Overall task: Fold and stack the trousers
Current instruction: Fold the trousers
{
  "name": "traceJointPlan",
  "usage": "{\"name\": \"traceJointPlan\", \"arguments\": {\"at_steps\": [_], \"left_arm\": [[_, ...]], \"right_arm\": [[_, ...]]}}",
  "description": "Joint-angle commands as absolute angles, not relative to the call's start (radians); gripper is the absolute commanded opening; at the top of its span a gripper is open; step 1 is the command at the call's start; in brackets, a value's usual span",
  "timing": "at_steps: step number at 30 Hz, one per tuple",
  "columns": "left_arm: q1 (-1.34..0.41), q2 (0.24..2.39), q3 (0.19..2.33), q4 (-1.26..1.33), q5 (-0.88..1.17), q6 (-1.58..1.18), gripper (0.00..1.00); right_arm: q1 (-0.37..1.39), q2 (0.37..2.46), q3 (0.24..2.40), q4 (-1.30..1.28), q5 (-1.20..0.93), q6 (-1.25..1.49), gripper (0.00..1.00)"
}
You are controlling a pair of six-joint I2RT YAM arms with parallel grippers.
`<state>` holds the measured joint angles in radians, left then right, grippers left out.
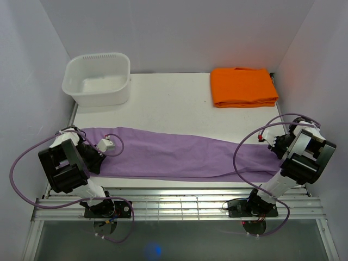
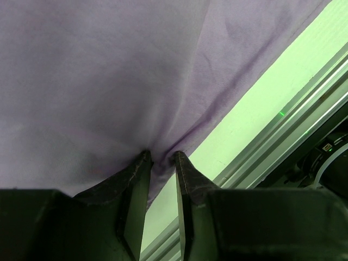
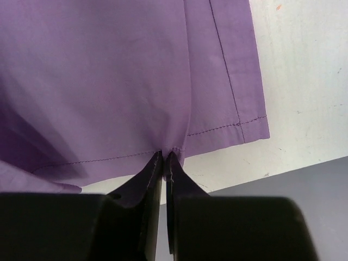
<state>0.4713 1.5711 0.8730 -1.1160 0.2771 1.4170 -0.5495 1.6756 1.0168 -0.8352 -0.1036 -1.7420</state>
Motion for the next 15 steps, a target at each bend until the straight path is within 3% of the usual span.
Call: {"name": "traceJointPlan", "arguments": {"at_steps": [1,15], "left_arm": [[0.479,1.563,0.845,-1.029,0.245,1.454,0.37],[0.479,1.571,0.848,-1.025,0.244,1.46,0.37]], "right_arm": [[-0.546,1.641,1.046,-0.882,-0.115,-1.753,0.08],[-0.517,1.617,1.115,-0.914,-0.106,-1.767,0.08]]}}
